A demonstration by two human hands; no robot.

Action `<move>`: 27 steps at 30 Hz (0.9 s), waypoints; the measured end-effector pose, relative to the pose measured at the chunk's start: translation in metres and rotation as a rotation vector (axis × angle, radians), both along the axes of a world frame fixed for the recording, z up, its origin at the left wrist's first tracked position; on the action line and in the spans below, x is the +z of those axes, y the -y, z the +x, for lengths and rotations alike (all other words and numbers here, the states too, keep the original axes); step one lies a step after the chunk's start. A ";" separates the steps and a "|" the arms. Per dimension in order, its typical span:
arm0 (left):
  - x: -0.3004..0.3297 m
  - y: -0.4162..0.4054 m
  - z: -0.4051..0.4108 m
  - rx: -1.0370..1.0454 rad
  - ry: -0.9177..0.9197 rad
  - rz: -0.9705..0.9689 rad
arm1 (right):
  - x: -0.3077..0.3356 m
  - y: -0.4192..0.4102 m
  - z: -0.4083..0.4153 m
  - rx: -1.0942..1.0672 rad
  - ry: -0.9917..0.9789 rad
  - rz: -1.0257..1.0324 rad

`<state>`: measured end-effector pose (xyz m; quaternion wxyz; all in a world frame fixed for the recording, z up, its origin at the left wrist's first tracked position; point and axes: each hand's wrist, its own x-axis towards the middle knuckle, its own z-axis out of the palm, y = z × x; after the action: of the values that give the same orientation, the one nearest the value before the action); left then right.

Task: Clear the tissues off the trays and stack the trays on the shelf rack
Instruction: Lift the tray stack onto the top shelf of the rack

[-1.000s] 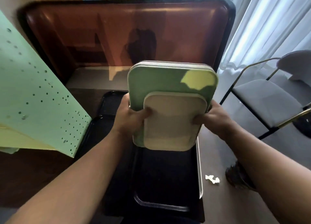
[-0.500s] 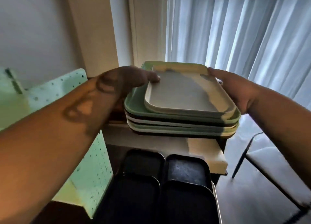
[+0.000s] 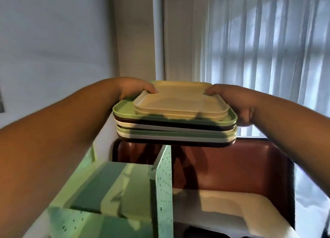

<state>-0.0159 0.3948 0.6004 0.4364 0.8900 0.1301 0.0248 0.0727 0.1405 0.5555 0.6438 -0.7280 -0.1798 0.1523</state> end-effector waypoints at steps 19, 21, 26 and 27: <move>-0.049 -0.152 -0.026 0.183 -0.162 0.194 | -0.037 -0.196 -0.024 0.028 0.008 -0.606; -0.055 -0.145 -0.028 0.165 -0.143 0.252 | -0.046 -0.203 -0.026 0.045 -0.008 -0.632; -0.085 -0.140 -0.018 0.157 -0.159 0.363 | -0.062 -0.223 -0.030 -0.040 0.372 -0.904; -0.092 -0.142 -0.015 0.145 -0.186 0.353 | -0.065 -0.227 -0.029 -0.025 0.384 -0.938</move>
<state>-0.0311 0.5366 0.5086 0.2570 0.9393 0.2271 -0.0040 0.0441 0.3676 0.4907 0.2044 -0.9558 -0.1983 0.0723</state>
